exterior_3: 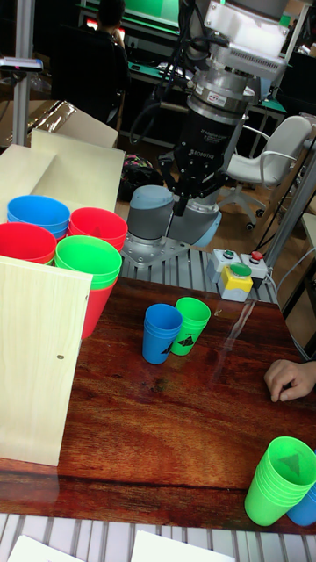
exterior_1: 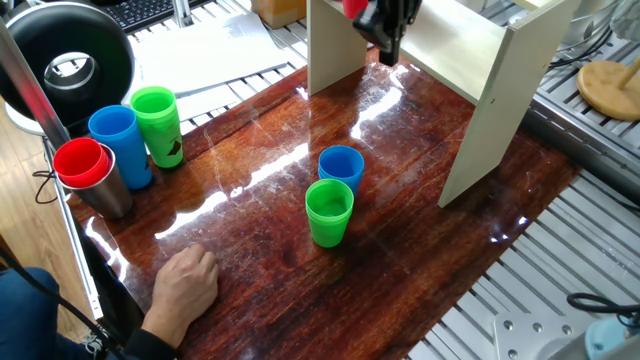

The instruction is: Take the cups off the shelf and stack them together

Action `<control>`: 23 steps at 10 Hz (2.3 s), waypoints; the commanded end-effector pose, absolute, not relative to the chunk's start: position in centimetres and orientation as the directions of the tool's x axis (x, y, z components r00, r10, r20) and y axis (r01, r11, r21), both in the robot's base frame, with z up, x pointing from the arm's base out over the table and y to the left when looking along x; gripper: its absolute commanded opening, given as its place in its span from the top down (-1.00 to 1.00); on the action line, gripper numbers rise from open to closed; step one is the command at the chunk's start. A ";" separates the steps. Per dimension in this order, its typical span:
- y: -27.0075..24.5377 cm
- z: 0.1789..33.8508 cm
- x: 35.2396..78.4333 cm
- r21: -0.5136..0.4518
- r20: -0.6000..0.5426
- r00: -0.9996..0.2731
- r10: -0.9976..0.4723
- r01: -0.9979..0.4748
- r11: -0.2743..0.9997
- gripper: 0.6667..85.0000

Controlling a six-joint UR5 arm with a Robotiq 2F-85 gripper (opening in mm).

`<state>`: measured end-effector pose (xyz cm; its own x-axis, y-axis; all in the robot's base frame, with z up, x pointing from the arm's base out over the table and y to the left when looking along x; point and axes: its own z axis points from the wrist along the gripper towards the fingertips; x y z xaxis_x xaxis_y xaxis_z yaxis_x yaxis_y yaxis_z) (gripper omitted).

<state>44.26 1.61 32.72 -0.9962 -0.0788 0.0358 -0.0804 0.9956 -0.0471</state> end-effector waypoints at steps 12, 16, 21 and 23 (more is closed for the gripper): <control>-8.3 38.9 48.1 -0.068 -0.033 -0.987 -0.156 -0.154 0.986 0.06; -9.0 38.3 47.6 -0.009 -0.017 -0.999 0.039 0.039 0.999 0.11; -9.9 38.2 47.4 -0.017 -0.022 -0.997 0.074 0.074 0.997 0.13; -10.5 38.2 47.4 -0.039 -0.025 -0.990 0.139 0.140 0.989 0.98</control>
<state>47.38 -10.15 38.14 -0.9957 0.0911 -0.0195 0.0917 0.9952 -0.0337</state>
